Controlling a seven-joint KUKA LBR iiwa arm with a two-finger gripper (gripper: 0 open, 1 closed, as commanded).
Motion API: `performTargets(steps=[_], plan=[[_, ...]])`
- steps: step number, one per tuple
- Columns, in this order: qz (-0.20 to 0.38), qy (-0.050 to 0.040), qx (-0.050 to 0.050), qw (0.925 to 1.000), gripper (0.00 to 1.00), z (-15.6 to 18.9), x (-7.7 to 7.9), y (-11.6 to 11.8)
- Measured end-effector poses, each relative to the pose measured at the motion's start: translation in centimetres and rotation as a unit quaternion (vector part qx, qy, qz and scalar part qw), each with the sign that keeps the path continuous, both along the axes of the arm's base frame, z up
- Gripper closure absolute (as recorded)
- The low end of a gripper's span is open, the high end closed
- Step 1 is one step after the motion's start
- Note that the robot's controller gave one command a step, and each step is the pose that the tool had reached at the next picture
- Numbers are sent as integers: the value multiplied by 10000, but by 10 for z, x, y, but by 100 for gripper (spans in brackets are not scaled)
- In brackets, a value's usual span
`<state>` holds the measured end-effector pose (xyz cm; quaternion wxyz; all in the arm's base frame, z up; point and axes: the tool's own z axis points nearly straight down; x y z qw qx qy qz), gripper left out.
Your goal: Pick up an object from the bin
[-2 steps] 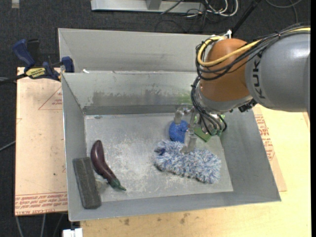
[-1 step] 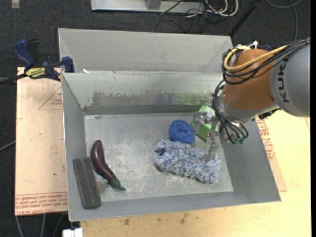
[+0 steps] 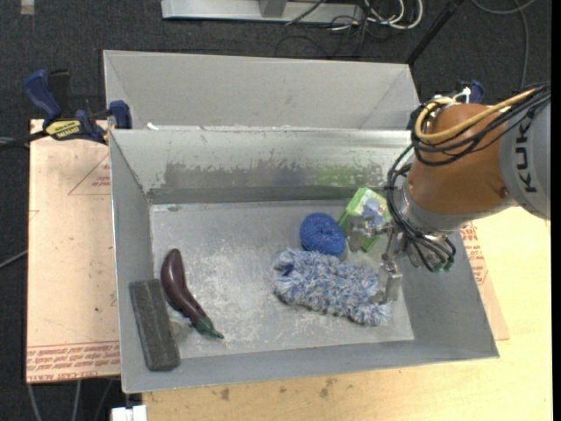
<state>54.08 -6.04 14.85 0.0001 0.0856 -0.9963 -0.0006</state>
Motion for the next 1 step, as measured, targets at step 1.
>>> performTargets(steps=[1], plan=[[-616,-32,0,9981,0,-67,0,-4]])
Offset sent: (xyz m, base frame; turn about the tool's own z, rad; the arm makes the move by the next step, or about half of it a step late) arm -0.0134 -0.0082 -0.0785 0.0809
